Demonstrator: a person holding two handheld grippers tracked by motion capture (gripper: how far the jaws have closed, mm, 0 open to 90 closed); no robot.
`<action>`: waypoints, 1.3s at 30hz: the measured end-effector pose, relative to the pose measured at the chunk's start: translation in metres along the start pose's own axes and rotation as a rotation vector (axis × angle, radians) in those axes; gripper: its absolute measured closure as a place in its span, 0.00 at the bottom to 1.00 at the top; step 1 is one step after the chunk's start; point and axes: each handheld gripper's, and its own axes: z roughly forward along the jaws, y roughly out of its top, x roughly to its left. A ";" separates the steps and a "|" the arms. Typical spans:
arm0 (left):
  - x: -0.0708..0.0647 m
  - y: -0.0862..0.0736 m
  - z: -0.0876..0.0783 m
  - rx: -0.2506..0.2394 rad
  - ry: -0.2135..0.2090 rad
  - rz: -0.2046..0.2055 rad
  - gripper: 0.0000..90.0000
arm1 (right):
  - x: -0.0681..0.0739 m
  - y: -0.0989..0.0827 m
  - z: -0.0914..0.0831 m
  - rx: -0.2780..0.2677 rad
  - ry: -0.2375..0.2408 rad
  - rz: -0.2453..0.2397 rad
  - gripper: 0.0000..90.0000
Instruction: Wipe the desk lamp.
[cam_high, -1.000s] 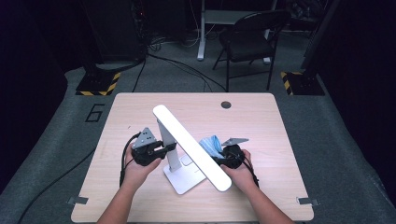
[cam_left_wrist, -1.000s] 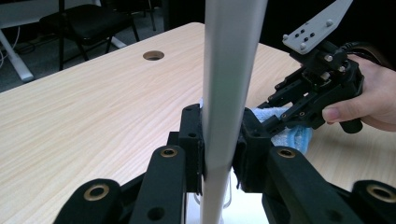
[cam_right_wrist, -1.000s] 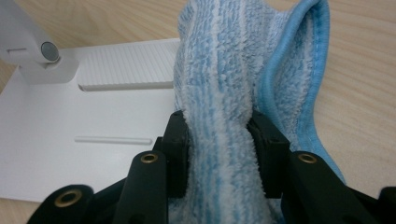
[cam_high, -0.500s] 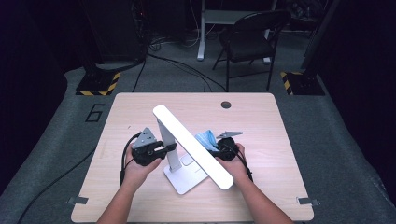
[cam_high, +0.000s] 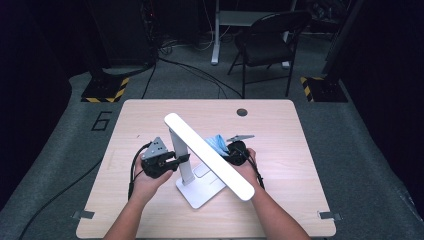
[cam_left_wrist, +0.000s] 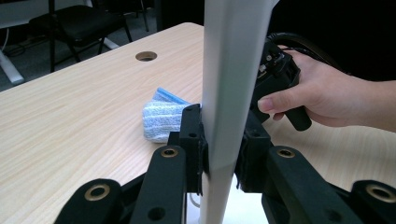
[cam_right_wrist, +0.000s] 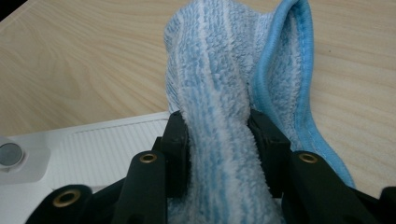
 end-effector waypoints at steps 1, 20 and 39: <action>-0.001 0.000 0.001 -0.012 0.011 -0.005 0.84 | 0.000 0.000 0.000 -0.009 -0.003 -0.011 0.71; -0.002 -0.001 0.001 -0.007 0.061 -0.011 0.83 | 0.005 -0.043 -0.048 0.001 0.042 -0.037 0.73; -0.012 0.002 0.009 -0.007 0.046 -0.027 0.83 | 0.032 -0.073 -0.077 -0.081 0.031 -0.125 0.70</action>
